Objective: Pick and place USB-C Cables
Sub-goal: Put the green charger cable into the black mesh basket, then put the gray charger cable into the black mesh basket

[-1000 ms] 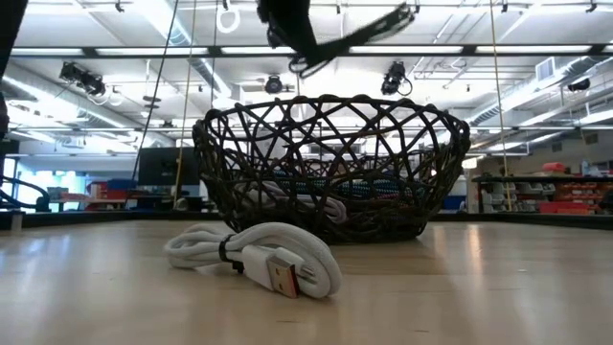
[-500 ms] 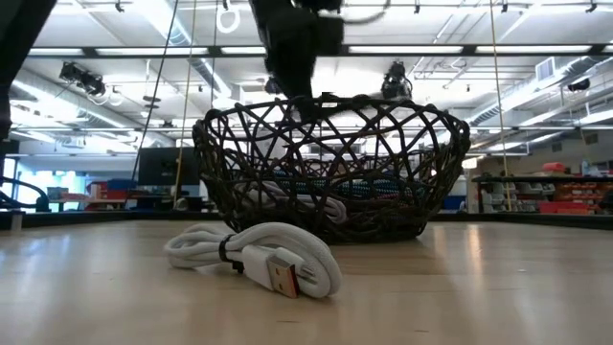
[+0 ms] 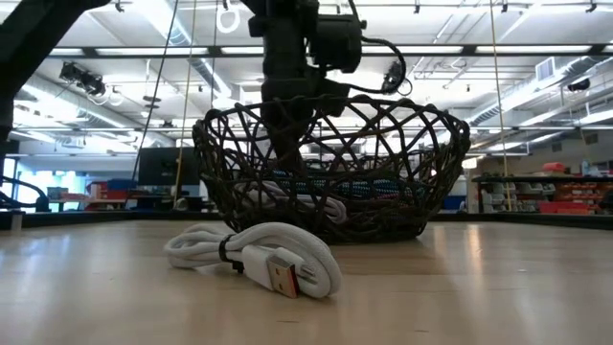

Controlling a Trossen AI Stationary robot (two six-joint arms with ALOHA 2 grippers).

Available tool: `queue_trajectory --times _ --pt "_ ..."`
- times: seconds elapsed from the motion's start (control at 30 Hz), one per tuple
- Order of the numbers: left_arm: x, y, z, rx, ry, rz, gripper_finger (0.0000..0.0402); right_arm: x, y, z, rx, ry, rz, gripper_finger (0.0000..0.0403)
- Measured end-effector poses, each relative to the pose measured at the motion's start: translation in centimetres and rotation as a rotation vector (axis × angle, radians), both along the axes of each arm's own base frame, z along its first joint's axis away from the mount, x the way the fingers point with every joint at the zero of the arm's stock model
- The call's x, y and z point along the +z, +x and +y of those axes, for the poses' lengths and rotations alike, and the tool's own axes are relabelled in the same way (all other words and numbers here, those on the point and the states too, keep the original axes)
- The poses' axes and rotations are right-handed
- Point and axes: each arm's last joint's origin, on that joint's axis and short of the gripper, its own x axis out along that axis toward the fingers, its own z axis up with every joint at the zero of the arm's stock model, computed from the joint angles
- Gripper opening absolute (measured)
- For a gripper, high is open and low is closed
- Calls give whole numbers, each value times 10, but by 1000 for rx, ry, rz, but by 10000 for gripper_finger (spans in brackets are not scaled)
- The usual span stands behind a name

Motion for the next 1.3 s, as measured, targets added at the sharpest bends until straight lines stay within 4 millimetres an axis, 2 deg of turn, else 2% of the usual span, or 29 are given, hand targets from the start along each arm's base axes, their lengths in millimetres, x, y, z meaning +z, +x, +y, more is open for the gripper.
queue_trajectory --times 0.47,0.53,0.73,0.93,1.1,1.3 --pt "1 2 2 8 3 -27 28 0 0 0 13 -21 10 103" --pt "1 2 2 8 2 -26 53 0 0 0 15 -24 11 103" --pt "1 2 2 16 1 -26 158 0 0 0 21 -34 15 103" --pt "4 -1 2 88 -10 -13 215 0 0 0 31 -51 22 103" --pt "29 -14 1 123 -12 -30 226 1 -3 0 43 -70 22 103" --pt "92 -48 -5 199 34 -161 217 3 -12 3 75 -42 20 103"
